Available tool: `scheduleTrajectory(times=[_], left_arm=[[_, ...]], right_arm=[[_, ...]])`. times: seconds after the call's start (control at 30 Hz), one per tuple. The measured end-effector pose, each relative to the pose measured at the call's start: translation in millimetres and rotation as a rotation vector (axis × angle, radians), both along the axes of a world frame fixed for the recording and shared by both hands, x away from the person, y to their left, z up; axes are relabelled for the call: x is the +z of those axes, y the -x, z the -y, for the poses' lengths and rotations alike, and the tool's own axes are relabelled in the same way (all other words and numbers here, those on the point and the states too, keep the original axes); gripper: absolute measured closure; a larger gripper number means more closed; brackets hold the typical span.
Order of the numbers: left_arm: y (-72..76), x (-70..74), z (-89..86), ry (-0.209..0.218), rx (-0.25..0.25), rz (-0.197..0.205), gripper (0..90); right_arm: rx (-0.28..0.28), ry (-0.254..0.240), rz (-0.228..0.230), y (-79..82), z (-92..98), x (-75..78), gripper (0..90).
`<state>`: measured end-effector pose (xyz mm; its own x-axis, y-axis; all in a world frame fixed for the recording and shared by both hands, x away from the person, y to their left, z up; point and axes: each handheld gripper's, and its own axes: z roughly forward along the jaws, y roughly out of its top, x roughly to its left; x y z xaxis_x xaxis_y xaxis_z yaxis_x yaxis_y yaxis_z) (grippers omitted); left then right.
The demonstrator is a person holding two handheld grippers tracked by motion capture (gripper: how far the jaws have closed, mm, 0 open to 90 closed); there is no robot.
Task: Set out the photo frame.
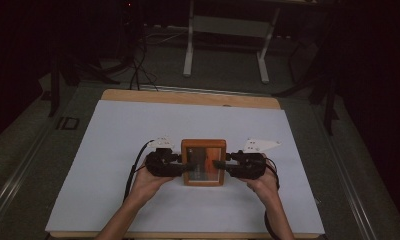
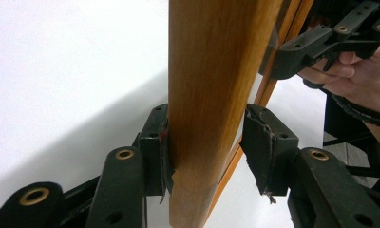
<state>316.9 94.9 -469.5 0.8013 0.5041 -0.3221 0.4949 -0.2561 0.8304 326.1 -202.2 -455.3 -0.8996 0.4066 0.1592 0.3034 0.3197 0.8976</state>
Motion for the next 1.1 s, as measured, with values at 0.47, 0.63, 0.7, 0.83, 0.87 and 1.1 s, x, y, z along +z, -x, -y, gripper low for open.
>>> scheduleTrajectory(times=[0.47,0.63,0.7,0.83,0.87,1.1], left_arm=[[-1.1,7.5,-16.1,0.025,0.035,0.006,55.6],[-2.5,9.1,-22.4,0.034,0.049,0.0,56.0],[-3.3,9.5,-25.6,0.032,0.053,-0.001,55.9],[-3.6,9.7,-30.0,0.027,0.062,-0.001,56.0],[-3.7,9.7,-30.8,0.028,0.064,-0.003,56.0],[-5.3,9.5,-35.4,0.029,0.073,-0.011,56.1]], right_arm=[[-0.021,-0.059,-0.052,-4.4,-12.0,-2.2,61.7],[-0.029,-0.089,-0.082,-6.9,-16.3,-4.6,61.7],[-0.033,-0.098,-0.089,-8.1,-19.4,-5.5,61.6],[-0.038,-0.094,-0.096,-9.9,-25.7,-5.7,61.1],[-0.038,-0.094,-0.095,-10.3,-26.6,-5.7,60.9],[-0.053,-0.103,-0.114,-12.3,-32.5,-6.9,60.4]])
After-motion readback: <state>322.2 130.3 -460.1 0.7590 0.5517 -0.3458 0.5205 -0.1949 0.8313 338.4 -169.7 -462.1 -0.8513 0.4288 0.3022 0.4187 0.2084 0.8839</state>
